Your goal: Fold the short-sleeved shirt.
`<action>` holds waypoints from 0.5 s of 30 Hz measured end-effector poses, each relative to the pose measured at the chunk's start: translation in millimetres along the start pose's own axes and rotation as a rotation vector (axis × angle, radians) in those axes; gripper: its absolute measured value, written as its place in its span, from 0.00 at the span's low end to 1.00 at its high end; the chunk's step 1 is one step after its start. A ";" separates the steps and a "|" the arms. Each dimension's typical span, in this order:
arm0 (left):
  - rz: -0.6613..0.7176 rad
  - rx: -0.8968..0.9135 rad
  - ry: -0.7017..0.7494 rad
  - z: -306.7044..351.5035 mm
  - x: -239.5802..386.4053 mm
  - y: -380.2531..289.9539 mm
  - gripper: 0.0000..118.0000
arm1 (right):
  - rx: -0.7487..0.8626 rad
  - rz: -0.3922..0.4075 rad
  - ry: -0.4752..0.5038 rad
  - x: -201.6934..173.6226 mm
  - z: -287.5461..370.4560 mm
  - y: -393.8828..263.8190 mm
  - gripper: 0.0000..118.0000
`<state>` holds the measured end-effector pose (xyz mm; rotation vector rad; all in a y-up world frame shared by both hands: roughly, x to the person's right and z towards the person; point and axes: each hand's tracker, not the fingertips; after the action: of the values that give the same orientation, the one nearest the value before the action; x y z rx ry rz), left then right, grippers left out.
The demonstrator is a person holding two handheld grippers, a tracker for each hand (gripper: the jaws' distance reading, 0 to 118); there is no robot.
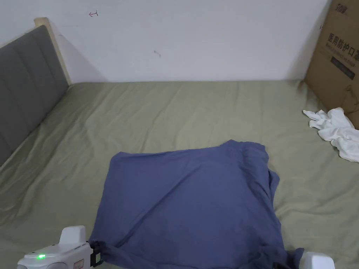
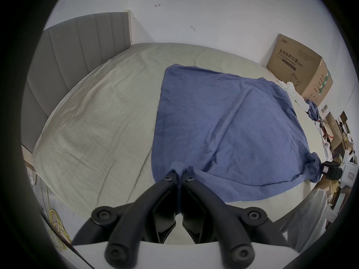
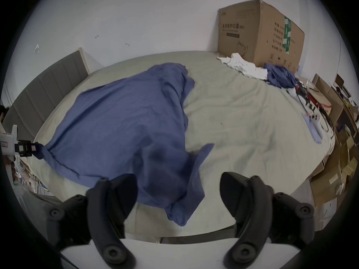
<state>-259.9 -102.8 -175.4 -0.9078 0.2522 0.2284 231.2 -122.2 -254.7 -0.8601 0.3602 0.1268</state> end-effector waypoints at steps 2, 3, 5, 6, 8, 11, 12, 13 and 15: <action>-0.002 -0.001 0.001 -1.3 -0.6 0.5 0.02 | -0.007 0.000 0.022 1.7 -4.1 -1.8 0.36; -0.004 -0.001 0.004 -1.2 -0.9 0.5 0.02 | -0.011 0.001 0.027 1.8 -6.0 -1.6 0.09; -0.003 0.003 0.009 -0.3 -0.9 1.0 0.02 | -0.017 -0.011 0.066 2.6 -4.8 0.5 0.03; 0.003 0.007 0.011 0.7 -1.5 1.4 0.02 | -0.001 -0.024 0.072 7.3 1.1 2.4 0.03; 0.013 0.016 0.011 3.6 -3.7 2.9 0.02 | 0.032 -0.013 0.083 7.8 13.7 8.3 0.03; 0.023 0.031 0.010 5.6 -6.9 8.3 0.02 | 0.132 0.024 0.097 5.9 33.0 27.3 0.03; 0.024 0.042 0.013 7.5 -7.4 10.9 0.02 | 0.171 0.033 0.102 4.3 39.7 35.7 0.03; 0.024 0.048 0.013 10.6 -6.6 15.1 0.02 | 0.204 0.045 0.108 2.7 44.3 44.7 0.03; 0.045 0.084 0.015 14.5 -9.1 26.1 0.02 | 0.268 0.056 0.104 0.2 47.1 67.5 0.03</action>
<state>-274.7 -76.4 -183.5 -0.8210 0.2942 0.2514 226.5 -42.7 -275.1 -0.5932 0.4877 0.0835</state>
